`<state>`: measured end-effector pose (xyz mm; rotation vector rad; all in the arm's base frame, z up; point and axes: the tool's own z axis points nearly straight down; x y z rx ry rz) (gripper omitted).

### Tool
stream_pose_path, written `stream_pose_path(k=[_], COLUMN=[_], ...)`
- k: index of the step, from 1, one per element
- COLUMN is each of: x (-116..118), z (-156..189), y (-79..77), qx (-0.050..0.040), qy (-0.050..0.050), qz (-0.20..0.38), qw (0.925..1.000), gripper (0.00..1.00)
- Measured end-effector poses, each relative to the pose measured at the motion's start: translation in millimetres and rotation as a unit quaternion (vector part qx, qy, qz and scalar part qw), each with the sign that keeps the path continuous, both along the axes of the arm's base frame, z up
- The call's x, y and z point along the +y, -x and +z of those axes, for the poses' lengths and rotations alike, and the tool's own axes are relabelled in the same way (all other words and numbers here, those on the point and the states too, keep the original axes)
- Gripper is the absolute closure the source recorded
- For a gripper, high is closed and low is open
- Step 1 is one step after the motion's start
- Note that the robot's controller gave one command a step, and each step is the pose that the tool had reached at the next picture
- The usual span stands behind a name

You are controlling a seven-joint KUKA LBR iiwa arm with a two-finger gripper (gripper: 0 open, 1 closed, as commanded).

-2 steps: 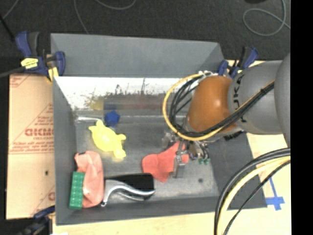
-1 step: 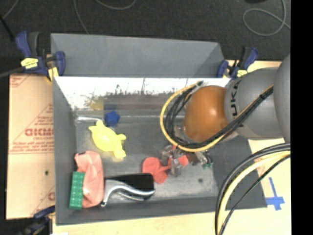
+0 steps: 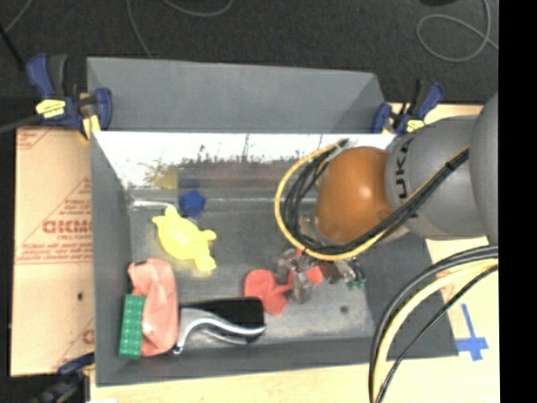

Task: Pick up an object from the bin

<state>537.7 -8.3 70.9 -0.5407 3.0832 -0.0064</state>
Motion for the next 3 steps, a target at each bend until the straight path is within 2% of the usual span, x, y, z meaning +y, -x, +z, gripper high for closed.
stream_pose_path(k=[1,2,3], x=[-8,-3,8], z=[46,107,140], y=[1.4,-0.3,-15.1], qx=[0.0036,0.0009,0.0001], qy=[0.0,0.0,0.0], qz=[-0.016,-0.035,-0.003], qw=[0.9999,0.9994,1.0], gripper=[1.0,1.0,1.0])
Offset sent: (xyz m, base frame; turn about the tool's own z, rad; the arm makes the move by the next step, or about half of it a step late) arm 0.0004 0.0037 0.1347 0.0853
